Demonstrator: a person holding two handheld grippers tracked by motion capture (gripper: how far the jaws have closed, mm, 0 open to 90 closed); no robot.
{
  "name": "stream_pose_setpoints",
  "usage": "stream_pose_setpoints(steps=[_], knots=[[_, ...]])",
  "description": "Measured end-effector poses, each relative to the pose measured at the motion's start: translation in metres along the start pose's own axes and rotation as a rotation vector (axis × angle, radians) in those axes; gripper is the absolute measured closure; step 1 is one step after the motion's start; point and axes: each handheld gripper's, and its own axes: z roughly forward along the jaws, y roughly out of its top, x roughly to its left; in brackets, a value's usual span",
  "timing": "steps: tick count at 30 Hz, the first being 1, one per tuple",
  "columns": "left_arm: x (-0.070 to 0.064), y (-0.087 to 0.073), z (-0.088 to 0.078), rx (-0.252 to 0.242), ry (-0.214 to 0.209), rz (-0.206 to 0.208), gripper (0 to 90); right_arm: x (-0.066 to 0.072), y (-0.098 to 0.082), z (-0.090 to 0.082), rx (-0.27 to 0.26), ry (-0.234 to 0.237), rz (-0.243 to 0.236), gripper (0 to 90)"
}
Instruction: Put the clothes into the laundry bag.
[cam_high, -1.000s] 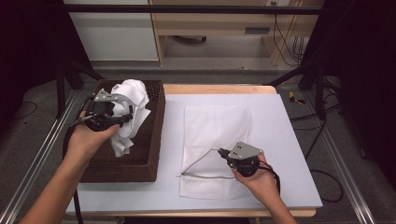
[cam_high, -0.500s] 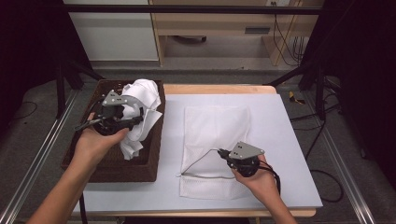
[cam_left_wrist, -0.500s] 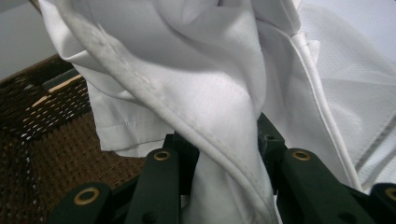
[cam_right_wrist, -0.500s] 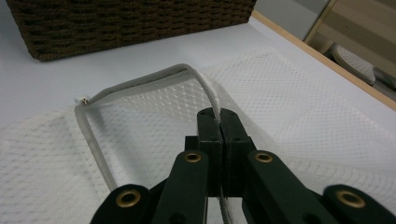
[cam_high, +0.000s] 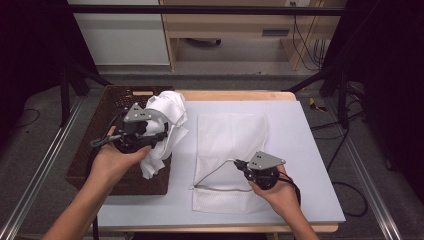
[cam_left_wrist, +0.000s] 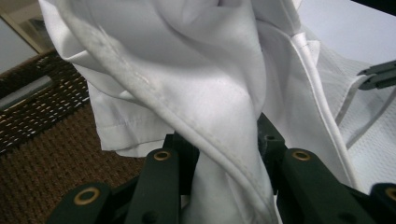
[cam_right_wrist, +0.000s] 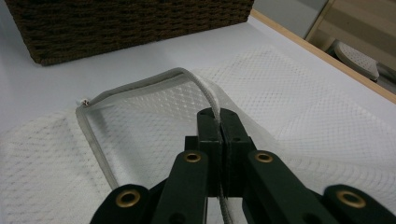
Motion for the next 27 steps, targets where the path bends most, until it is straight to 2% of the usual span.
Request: stream_pose_setpoints(steps=[5, 12, 21, 27], knots=[[-0.010, 0.000, 0.000, -0.014, -0.025, 0.003, 68.5, -0.001, -0.001, 0.000, 0.002, 0.004, 0.012, 89.1], [-0.027, 0.003, 0.002, -0.008, -0.057, 0.038, 68.6, -0.005, -0.003, 0.000, -0.006, 0.019, 0.061, 89.1], [-0.044, 0.005, 0.008, -0.017, -0.100, 0.047, 68.5, -0.012, -0.006, -0.002, -0.035, 0.042, 0.124, 89.1], [-0.056, 0.006, 0.011, -0.020, -0.121, 0.062, 68.5, -0.014, -0.007, -0.003, -0.046, 0.048, 0.146, 89.1]])
